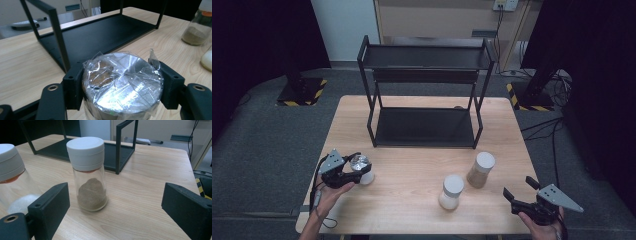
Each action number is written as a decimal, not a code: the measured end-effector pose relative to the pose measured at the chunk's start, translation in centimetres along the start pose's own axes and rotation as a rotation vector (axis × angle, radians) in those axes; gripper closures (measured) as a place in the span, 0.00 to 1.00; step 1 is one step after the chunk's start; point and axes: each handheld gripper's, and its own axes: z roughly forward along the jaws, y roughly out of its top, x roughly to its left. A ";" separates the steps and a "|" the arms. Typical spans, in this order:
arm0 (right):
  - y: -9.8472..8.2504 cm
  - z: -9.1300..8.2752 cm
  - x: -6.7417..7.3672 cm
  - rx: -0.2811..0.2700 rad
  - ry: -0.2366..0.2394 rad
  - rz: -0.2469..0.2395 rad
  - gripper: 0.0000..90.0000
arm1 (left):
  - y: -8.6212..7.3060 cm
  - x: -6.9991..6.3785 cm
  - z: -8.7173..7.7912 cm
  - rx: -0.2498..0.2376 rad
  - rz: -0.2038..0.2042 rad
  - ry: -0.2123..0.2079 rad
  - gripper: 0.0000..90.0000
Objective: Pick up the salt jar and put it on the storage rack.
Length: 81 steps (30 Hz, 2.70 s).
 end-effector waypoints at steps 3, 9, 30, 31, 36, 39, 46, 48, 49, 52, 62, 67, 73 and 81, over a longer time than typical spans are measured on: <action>0.0 0.0 0.0 0.001 0.000 0.000 0.09 | 0.8 -0.1 0.6 0.000 0.013 -0.016 0.38; 0.0 0.0 0.0 0.000 -0.001 0.000 0.09 | 2.5 -0.2 2.0 0.002 0.030 -0.058 0.38; -0.1 0.0 -0.1 -0.005 0.001 0.003 0.09 | 7.4 -1.4 6.7 0.021 0.042 -0.075 0.38; -0.1 0.0 -0.1 -0.005 0.001 0.003 0.09 | 7.6 -1.5 6.9 0.022 0.045 -0.071 0.38; -0.1 0.0 -0.1 -0.005 0.002 0.002 0.09 | 8.8 -1.9 8.0 0.008 0.033 -0.050 0.38; -0.1 0.0 -0.1 -0.004 0.003 0.002 0.09 | 9.4 -2.0 8.6 -0.001 0.019 -0.033 0.38; -0.1 0.0 -0.1 -0.005 0.007 0.001 0.09 | 10.8 -2.3 10.1 -0.016 -0.006 0.024 0.38; -0.1 -0.1 -0.1 -0.006 0.007 0.002 0.09 | 11.1 -2.3 10.5 -0.021 -0.008 0.040 0.38; -0.1 -0.1 -0.1 -0.006 0.007 0.003 0.09 | 11.1 -2.3 10.5 -0.021 -0.008 0.040 0.38; -0.1 -0.1 -0.2 -0.008 0.007 0.004 0.09 | 11.6 -2.0 11.5 -0.024 -0.020 0.076 0.38; -0.2 -0.1 -0.2 -0.011 0.008 0.004 0.09 | 12.2 -2.2 14.6 -0.038 -0.034 0.173 0.38; -0.2 -0.1 -0.3 -0.012 0.011 0.005 0.09 | 11.8 -1.8 15.8 -0.038 -0.050 0.222 0.38; -0.2 -0.2 -0.3 -0.014 0.011 0.008 0.09 | 10.8 -1.5 17.0 -0.022 -0.056 0.272 0.38; -0.2 -0.1 -0.4 -0.012 0.014 0.011 0.09 | 9.3 -0.8 18.1 0.010 -0.073 0.295 0.38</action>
